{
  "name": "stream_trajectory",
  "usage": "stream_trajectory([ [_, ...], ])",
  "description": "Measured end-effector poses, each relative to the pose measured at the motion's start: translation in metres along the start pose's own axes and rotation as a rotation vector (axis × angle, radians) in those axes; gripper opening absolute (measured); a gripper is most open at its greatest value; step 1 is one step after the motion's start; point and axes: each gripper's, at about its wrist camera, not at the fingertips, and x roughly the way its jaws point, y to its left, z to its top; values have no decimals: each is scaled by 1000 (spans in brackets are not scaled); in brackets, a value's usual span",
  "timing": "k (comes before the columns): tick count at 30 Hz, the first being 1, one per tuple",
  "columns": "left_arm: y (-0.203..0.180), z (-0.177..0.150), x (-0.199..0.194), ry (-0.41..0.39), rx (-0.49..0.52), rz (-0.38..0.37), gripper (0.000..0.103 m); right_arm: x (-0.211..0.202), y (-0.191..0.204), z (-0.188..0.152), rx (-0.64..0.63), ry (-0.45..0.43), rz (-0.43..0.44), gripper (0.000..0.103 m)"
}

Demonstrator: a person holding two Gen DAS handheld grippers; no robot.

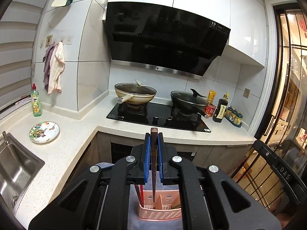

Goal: Organize utensils
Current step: 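Lower both brown chopsticks into the pink basket and open both tools, then move both open tools back down to the remaining chopsticks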

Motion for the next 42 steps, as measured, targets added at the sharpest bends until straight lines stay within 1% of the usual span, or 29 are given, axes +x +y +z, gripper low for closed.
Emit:
stream_trajectory([
  [6,3,-28,32,67,-6,-5,7,32,-12,-33,-8,79,-25,7],
  [10,4,-49,49,123,-7,-2,7,45,-19,-54,-8,126,-38,7],
  [14,5,-61,58,159,-9,-6,8,53,-22,-67,-11,165,-38,7],
  [16,5,-66,60,173,-3,-7,8,52,-23,-71,-14,164,-44,8],
  [18,4,-68,58,169,2,-4,8,48,-23,-73,-15,162,-46,12],
  [20,3,-70,54,170,10,-2,13,45,-23,-74,-15,161,-45,12],
  [21,3,-69,53,170,10,-1,20,42,-23,-73,-14,159,-43,12],
  [22,3,-70,50,166,9,1,25,39,-23,-73,-13,158,-42,12],
  [23,3,-70,46,161,10,5,27,35,-23,-72,-12,155,-40,12],
  [24,3,-70,43,160,11,6,30,30,-23,-72,-12,152,-37,13],
  [25,3,-71,40,158,12,7,37,25,-22,-72,-13,150,-32,13],
  [27,3,-73,29,148,15,14,43,13,-21,-74,-16,145,-25,16],
  [29,3,-77,16,146,24,21,43,0,-19,-78,-23,147,-15,19],
  [33,5,-89,-4,159,32,29,43,-27,-14,-93,-47,162,-5,19],
  [38,9,-113,-29,189,44,49,43,-61,-11,-124,-88,205,-11,20],
  [42,16,-139,-51,219,48,66,43,-85,-14,-154,-97,255,-13,21],
])
